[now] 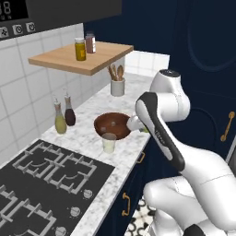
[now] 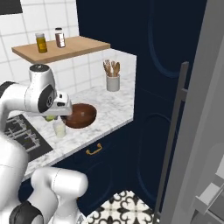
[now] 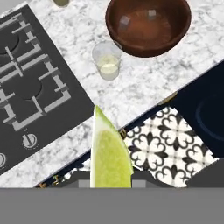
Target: Grab a lemon wedge from the fridge and one ice cube from the ice bowl, and put them in the glass of lemonade.
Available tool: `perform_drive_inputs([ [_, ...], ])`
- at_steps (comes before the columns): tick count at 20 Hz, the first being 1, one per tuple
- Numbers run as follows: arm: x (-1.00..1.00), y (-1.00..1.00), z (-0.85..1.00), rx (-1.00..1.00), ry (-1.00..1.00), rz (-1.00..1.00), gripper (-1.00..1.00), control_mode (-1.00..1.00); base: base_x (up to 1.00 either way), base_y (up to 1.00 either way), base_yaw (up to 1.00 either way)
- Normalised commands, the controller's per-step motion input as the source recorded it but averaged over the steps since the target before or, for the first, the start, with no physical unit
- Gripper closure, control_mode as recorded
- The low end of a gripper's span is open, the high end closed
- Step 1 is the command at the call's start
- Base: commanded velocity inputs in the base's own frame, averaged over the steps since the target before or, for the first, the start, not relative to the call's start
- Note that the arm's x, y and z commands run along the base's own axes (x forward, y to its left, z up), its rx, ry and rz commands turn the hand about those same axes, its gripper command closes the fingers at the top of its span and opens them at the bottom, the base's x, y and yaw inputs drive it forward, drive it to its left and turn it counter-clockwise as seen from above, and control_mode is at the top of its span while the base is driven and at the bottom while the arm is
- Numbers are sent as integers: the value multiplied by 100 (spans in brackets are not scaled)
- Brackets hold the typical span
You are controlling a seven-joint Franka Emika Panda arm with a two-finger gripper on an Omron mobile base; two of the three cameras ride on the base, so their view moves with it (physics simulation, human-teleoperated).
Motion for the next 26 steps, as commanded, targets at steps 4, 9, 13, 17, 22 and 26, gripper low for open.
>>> perform_drive_inputs([
  [4,63,39,-43,-2,4,19,100,-100,0,0,0],
  [9,84,43,-61,-1,0,5,100,-100,0,0,0],
  [13,58,23,-50,-4,0,0,100,-100,0,0,0],
  [17,40,28,-53,-10,4,0,100,-100,0,0,0],
  [22,28,9,-35,-3,7,-1,100,-100,0,0,0],
  [26,43,10,-3,0,9,0,100,-100,0,0,0],
])
